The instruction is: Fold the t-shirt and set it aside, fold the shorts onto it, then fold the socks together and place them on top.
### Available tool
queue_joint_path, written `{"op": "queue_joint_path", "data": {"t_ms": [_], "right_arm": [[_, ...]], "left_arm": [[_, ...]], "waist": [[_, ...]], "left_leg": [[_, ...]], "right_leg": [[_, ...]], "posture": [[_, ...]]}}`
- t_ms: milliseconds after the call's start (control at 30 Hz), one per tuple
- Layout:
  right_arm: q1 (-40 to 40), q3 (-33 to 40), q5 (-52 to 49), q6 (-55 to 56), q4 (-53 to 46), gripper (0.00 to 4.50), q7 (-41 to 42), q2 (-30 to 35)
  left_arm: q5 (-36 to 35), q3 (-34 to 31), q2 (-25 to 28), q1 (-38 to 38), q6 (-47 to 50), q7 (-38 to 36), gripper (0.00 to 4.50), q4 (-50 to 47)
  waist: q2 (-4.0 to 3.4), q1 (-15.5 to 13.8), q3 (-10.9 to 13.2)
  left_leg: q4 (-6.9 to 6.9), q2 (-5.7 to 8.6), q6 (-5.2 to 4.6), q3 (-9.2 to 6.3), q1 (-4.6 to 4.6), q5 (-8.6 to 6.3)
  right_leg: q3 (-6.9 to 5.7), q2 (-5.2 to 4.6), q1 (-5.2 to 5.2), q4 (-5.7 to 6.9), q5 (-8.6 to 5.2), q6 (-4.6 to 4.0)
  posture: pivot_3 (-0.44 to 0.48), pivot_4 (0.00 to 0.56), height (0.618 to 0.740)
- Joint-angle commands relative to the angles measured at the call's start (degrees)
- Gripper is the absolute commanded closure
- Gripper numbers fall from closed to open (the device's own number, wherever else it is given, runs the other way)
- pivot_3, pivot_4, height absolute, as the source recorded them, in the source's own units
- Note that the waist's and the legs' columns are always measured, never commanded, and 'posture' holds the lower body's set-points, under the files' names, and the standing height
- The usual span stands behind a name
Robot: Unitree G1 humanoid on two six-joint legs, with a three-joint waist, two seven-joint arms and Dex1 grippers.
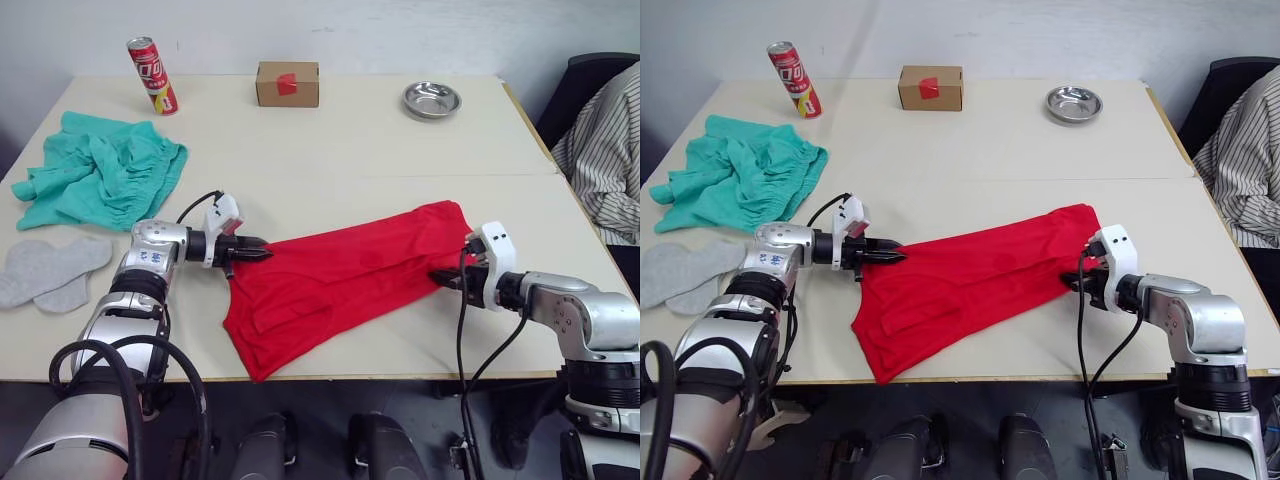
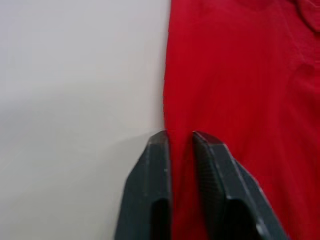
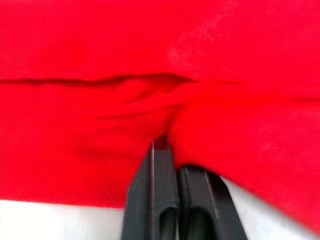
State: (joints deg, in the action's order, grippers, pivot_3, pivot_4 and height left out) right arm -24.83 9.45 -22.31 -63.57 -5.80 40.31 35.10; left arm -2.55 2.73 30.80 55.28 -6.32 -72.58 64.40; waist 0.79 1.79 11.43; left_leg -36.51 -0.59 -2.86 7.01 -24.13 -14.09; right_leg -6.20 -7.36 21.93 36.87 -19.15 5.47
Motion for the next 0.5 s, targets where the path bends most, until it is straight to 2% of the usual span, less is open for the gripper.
{"op": "queue_joint_path", "data": {"t_ms": [33, 133, 233, 400, 500], "right_arm": [[-2.4, -1.0, -0.4, 2.3, 2.7, 4.5, 0.6, 0.9], [-6.6, -3.6, 2.4, 7.5, 9.9, 4.5, 0.8, 1.6], [-13.6, -7.2, 6.9, 16.5, 22.1, 4.5, 0.3, 0.8], [-26.8, -11.3, 13.1, 31.8, 45.5, 4.5, 0.3, -2.7], [-33.0, -12.6, 16.1, 39.3, 56.6, 4.5, 0.5, -4.6]], "left_arm": [[-2.7, -1.8, 2.2, -7.0, 5.6, -1.5, 4.46, -9.8], [-6.2, -4.4, 2.7, -15.7, 13.0, 2.1, 4.46, -24.3], [-9.7, -8.5, 1.0, -25.8, 20.7, 10.9, 4.46, -42.3], [-14.0, -12.2, -4.5, -39.4, 33.0, 25.7, 4.46, -67.7], [-15.2, -11.8, -8.8, -46.0, 37.8, 33.1, 4.46, -79.5]], "waist": [[0.0, 0.3, 0.0], [-0.01, 0.9, 0.0], [-0.02, 1.2, 0.0], [-0.02, 1.4, 0.0], [-0.02, 1.1, 0.0]], "left_leg": [[0.0, 0.0, 0.0, 0.01, 0.0, 0.0], [0.0, -0.03, 0.0, 0.03, 0.02, 0.0], [0.0, -0.01, 0.01, -0.01, 0.02, 0.02], [0.0, 0.0, 0.02, -0.02, 0.02, 0.06], [0.01, 0.0, 0.05, -0.07, 0.01, 0.11]], "right_leg": [[0.01, 0.0, 0.0, 0.01, 0.0, 0.0], [0.15, -0.01, 0.02, 0.04, 0.0, 0.0], [0.23, -0.04, -0.01, 0.06, 0.0, 0.0], [0.23, -0.06, -0.02, 0.08, 0.0, 0.0], [0.19, -0.06, -0.07, 0.07, 0.0, 0.0]], "posture": [[0.0, 0.15, 0.74], [0.0, 0.15, 0.74], [0.0, 0.15, 0.74], [0.0, 0.15, 0.74], [0.0, 0.15, 0.74]]}}
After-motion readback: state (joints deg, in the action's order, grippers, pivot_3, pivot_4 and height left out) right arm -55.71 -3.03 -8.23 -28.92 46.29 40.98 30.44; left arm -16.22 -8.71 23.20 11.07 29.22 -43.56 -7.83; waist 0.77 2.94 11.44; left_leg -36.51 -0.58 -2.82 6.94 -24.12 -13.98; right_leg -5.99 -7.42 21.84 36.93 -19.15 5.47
